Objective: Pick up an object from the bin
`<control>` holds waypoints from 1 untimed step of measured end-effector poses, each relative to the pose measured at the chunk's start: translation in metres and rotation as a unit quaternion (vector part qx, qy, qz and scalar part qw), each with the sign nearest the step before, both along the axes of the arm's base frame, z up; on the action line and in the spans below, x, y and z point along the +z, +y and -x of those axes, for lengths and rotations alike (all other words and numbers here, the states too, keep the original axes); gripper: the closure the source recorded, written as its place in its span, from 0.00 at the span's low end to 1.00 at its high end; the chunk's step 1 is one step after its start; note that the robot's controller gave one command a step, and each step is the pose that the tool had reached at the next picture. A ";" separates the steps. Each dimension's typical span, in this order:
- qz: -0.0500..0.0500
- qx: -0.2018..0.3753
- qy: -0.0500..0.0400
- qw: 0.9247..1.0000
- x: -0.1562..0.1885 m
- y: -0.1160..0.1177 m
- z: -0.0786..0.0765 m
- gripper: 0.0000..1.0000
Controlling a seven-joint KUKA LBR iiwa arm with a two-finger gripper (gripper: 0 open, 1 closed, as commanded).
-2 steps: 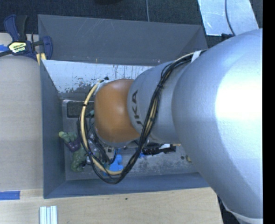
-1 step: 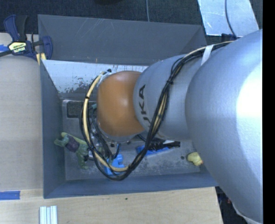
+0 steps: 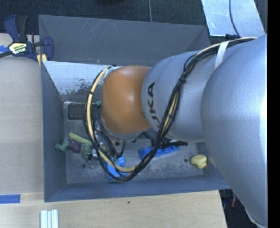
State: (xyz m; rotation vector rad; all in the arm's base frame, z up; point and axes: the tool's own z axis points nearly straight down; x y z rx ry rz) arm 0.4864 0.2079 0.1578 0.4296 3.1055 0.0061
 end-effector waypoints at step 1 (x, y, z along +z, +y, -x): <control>0.000 0.000 0.000 1.000 0.032 0.000 0.000 1.00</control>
Offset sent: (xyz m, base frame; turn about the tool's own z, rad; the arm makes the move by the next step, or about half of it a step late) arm -0.0005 -0.0006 0.0891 0.0001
